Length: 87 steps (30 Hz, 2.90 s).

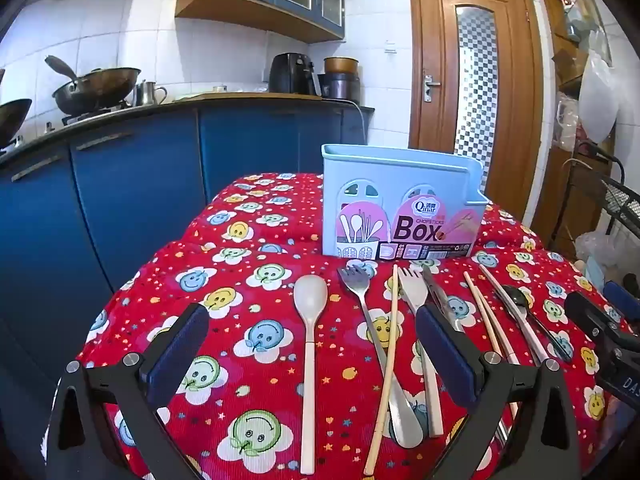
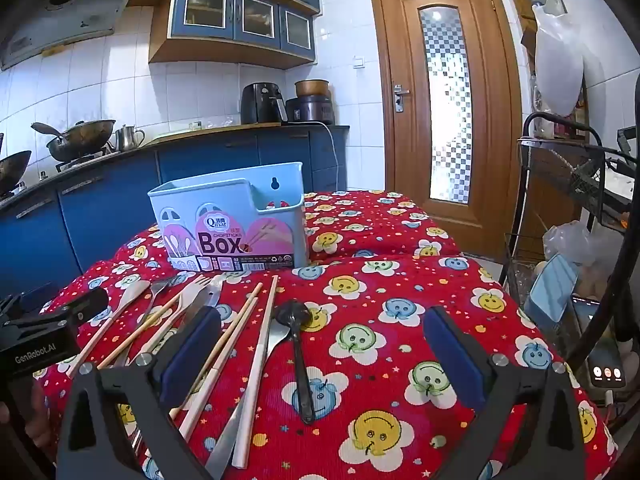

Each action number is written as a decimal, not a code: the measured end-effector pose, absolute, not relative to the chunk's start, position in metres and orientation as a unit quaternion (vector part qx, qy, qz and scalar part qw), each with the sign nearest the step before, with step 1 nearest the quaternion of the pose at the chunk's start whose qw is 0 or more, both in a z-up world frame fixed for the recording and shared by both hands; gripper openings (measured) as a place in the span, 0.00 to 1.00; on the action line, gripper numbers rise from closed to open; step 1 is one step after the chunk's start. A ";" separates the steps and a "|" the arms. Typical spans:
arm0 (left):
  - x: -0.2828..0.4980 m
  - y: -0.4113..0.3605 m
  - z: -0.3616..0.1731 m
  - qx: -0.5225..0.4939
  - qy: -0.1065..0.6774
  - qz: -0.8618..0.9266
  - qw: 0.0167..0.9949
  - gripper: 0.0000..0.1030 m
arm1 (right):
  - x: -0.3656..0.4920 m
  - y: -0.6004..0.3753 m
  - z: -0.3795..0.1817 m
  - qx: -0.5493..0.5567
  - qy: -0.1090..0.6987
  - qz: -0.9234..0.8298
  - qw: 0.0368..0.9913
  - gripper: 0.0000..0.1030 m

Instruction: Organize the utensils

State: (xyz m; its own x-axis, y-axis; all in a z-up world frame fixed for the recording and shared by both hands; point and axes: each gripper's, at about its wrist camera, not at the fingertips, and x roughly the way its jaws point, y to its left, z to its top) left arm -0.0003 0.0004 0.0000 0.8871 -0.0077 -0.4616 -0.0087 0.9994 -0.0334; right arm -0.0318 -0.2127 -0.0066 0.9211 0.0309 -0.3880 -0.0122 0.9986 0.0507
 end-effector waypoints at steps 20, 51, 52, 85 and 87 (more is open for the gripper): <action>-0.003 0.000 0.003 -0.012 0.236 0.002 0.972 0.99 | -0.031 -0.212 -0.007 0.026 0.200 0.012 0.979 1.00; -0.002 0.000 0.002 -0.011 0.236 0.002 0.972 0.99 | -0.032 -0.212 -0.007 0.025 0.200 0.011 0.980 1.00; -0.002 0.000 0.003 -0.011 0.236 0.002 0.972 0.99 | -0.032 -0.212 -0.007 0.025 0.199 0.011 0.980 1.00; -0.002 0.000 0.002 -0.011 0.235 0.002 0.972 0.99 | -0.032 -0.212 -0.007 0.026 0.199 0.011 0.980 1.00; -0.002 0.000 0.003 -0.011 0.235 0.002 0.972 0.99 | -0.032 -0.212 -0.006 0.026 0.198 0.011 0.980 1.00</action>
